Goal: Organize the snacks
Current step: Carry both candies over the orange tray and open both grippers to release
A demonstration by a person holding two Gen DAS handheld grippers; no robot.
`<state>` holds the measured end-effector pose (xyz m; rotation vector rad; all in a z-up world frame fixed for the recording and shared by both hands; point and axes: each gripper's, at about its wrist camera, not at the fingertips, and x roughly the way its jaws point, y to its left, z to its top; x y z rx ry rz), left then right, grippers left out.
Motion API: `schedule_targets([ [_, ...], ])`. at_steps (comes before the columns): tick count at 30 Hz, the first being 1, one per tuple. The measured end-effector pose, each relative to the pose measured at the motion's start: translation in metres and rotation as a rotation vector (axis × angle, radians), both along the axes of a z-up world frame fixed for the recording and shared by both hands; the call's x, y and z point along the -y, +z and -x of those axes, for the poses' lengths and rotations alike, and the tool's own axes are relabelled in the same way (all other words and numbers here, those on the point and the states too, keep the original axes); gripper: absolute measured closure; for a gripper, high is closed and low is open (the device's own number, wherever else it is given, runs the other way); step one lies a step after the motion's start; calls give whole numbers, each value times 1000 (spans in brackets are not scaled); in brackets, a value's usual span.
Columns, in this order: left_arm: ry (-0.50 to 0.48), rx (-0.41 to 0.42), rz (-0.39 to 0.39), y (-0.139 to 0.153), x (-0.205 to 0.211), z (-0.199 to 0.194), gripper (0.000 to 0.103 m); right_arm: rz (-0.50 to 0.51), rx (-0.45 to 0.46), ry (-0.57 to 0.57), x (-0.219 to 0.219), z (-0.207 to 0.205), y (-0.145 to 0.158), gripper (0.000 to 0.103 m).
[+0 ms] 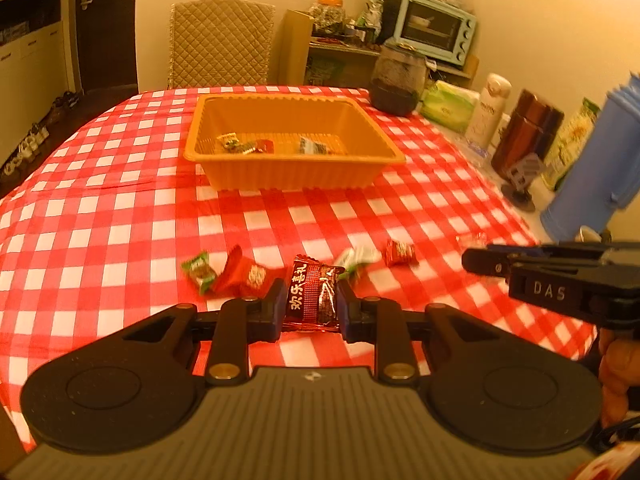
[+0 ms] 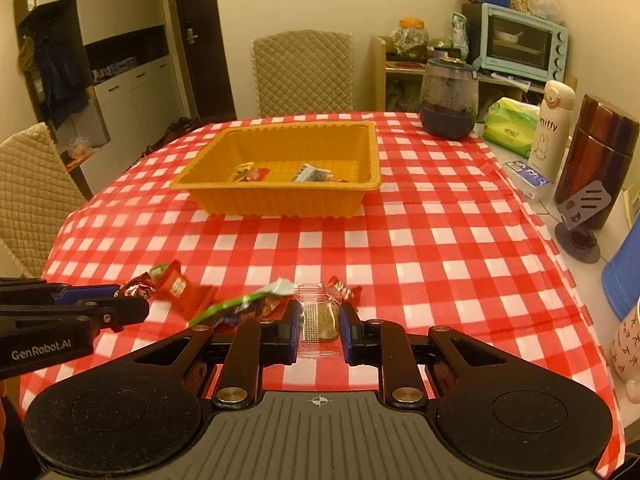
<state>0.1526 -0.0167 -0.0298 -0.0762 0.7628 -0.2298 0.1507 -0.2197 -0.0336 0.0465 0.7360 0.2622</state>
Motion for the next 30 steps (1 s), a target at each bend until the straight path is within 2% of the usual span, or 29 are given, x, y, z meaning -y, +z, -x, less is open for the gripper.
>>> schedule_targets([
  [8,26,13,31,12,-12,-44,79,-23,-11,-11,0,-43,5,82],
  [16,27,46,18,23,-18,-99,79,-41,6,3,-5,-98,14,82],
  [19,29,66,-11,26,-18,-122,79,-43,23,6,-9,-124,22,82],
  [30,37,71,-16,23,-30,-197,79,0,44,46,-32,-197,32,82],
])
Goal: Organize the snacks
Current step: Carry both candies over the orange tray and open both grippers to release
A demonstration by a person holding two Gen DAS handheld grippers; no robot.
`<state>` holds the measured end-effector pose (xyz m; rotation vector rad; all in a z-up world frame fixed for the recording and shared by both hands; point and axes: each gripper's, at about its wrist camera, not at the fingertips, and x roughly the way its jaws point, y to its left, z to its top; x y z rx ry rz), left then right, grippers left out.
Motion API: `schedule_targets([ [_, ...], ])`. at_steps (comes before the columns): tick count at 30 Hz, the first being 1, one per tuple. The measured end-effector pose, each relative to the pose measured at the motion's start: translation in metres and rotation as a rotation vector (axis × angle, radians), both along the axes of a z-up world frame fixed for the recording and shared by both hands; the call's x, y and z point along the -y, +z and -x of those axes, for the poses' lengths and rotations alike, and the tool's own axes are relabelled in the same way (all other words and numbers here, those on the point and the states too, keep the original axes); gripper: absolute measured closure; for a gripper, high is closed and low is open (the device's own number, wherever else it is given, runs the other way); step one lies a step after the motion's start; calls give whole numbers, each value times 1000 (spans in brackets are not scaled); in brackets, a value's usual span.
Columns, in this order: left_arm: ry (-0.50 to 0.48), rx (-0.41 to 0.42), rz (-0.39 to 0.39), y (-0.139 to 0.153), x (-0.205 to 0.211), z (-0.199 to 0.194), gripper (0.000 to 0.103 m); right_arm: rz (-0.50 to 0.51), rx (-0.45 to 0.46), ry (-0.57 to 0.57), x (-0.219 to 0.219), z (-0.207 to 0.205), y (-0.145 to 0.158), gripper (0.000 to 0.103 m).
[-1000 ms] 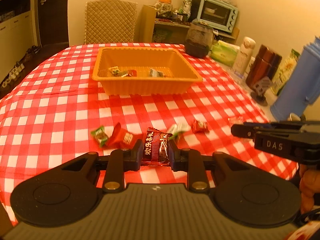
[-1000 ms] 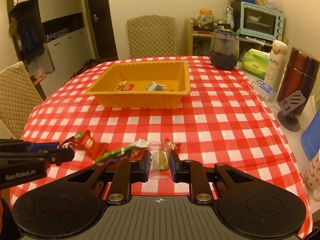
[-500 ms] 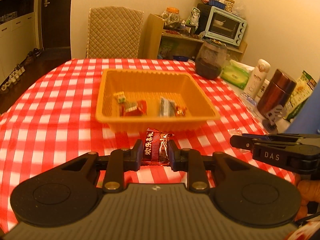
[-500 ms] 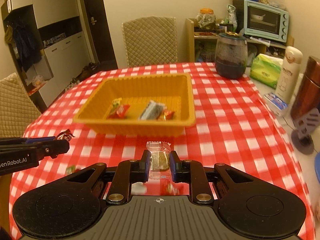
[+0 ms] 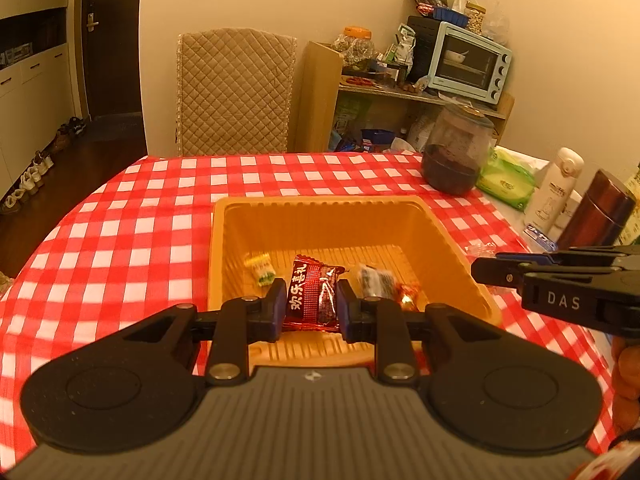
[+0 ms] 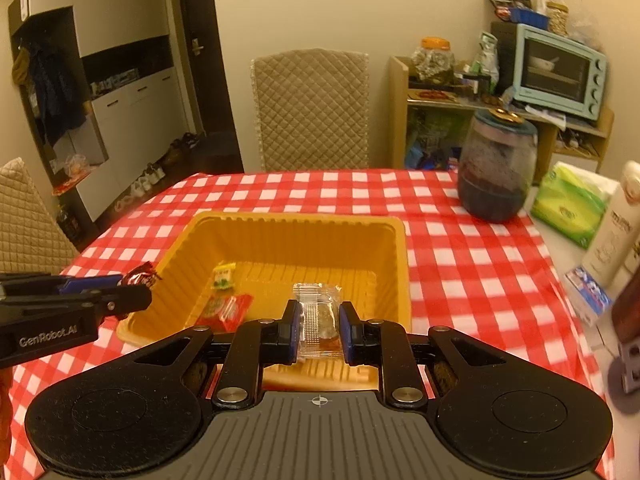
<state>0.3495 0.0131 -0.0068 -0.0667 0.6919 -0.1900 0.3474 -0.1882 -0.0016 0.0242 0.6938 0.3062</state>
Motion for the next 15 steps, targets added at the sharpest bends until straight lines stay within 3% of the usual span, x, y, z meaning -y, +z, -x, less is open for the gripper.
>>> schedule_targets([
  [5,10,-14,27,-7,-3,-23,79,-12,-22,1,-4,-18,-6,82],
  [7,17,-27,35,-10,-4,-28,73,-17,-29,-1,-4,-21,-8,82],
  [15,57,-34,56,-14,-24,-20,72,-26,-51,-9,1,-28,-16,82],
])
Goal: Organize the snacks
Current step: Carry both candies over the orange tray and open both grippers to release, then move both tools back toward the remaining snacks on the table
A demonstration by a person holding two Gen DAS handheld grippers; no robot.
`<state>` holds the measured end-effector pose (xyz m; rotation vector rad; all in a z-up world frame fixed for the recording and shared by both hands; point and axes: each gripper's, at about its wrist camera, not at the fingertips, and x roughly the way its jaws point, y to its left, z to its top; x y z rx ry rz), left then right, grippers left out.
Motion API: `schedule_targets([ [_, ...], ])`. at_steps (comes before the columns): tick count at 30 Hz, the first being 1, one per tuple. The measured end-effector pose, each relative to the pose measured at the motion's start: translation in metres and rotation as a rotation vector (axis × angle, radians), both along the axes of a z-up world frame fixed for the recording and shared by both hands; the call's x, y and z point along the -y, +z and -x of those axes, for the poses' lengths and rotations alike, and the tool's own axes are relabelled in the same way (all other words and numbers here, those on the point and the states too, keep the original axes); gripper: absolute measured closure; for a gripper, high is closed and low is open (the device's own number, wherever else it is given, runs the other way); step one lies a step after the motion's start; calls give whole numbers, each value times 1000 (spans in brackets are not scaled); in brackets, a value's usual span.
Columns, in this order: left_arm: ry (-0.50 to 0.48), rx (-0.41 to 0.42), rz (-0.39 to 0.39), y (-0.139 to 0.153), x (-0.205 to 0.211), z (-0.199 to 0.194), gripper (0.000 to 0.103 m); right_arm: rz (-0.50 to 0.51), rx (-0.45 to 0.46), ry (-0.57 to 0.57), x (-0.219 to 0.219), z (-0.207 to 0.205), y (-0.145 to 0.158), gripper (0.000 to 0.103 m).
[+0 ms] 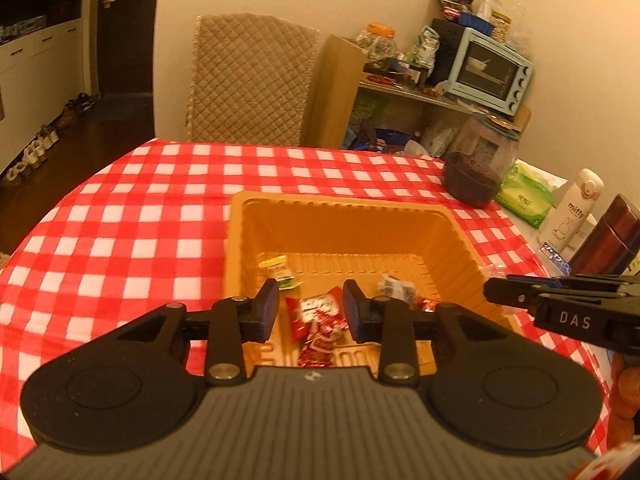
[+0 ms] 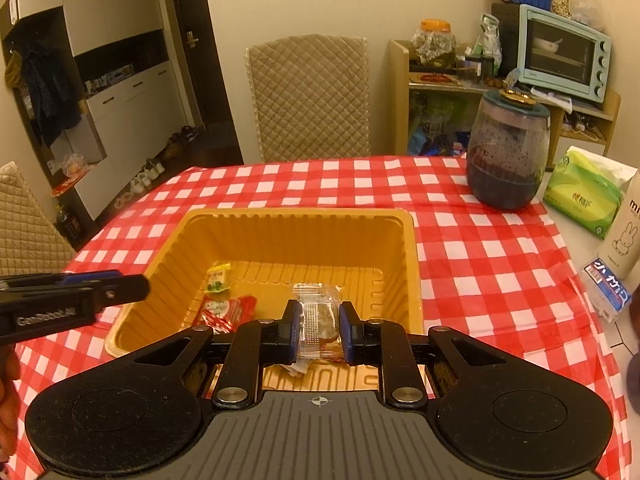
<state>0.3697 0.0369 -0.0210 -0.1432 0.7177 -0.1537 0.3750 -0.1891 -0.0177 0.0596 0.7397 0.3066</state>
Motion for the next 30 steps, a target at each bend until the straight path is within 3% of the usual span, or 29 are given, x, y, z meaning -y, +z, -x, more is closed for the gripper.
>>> schedule_targets([
  [10,8,18,-9,7,-7,27,72,-20,4,21,-3,-10,-1,80],
  [12,9,22,-20,8,-6,35,72,-25,13,18,-2,-9,1,50],
  [13,11,21,-23,8,-6,39,72,-37,20,13,-1,-8,3,46],
  [22,50,24,3,12,-10,87,68,-61,14,-59,22,29,15,45],
  [24,60,30,-4,16,-10,100,63,-74,-4,-83,29,44,15,44],
  [30,81,38,-1,27,-11,141,62,-112,-28,-125,49,98,17,42],
])
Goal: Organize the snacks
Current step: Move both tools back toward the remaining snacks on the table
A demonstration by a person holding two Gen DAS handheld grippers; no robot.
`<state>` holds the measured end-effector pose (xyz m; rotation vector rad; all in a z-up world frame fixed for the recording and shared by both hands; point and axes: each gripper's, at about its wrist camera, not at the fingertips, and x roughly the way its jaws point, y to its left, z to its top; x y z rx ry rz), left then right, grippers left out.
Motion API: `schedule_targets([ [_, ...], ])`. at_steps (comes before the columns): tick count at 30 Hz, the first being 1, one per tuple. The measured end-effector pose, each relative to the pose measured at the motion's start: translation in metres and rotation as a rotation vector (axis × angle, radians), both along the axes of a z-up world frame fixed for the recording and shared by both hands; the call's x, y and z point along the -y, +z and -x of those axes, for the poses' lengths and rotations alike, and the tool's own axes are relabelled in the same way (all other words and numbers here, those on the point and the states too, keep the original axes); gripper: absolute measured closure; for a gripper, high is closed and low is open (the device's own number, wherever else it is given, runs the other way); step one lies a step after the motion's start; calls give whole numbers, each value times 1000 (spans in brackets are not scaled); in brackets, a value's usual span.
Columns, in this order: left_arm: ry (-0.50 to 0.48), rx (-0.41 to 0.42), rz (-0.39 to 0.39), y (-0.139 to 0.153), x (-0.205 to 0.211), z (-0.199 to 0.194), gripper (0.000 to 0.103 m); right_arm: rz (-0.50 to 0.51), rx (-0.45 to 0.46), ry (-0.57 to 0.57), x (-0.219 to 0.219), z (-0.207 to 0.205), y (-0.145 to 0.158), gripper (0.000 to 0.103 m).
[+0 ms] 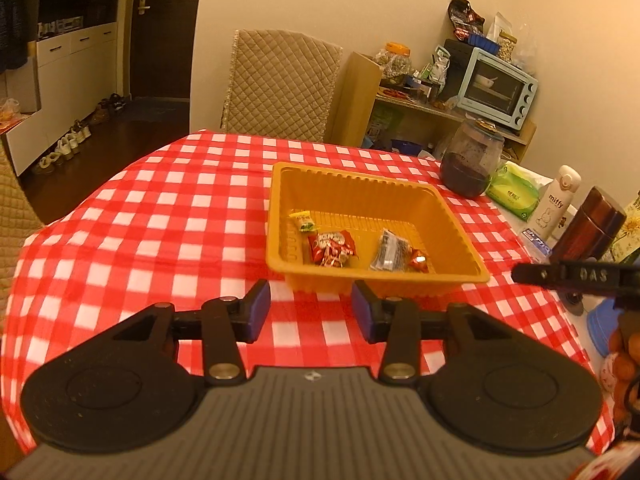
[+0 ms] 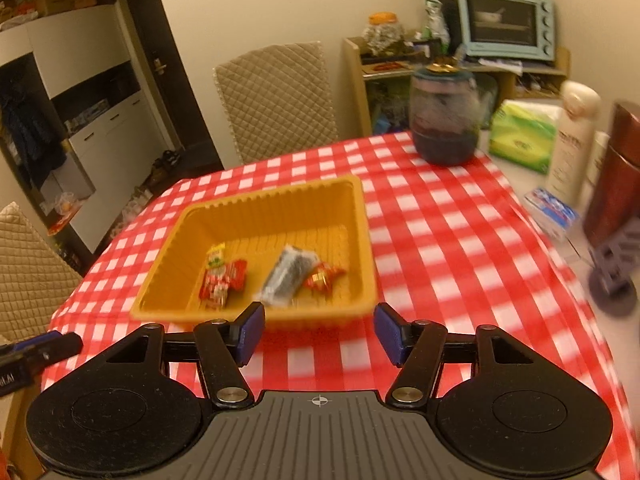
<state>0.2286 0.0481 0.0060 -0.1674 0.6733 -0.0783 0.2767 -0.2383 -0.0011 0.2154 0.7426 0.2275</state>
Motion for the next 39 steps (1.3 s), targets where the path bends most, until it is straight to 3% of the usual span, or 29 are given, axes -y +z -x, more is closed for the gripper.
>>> schedule_targets([
  [8,11,7,-11,11,1,51,58,-59,-11,-65,16,66,6,41],
  [20,-45,-17,-45,7,15,105,56,-36,-31,-92,24,139,-6,41],
  [39,-111,-49,-100,-9,35,119,56,-3,-55,-85,30,161,-21,41],
])
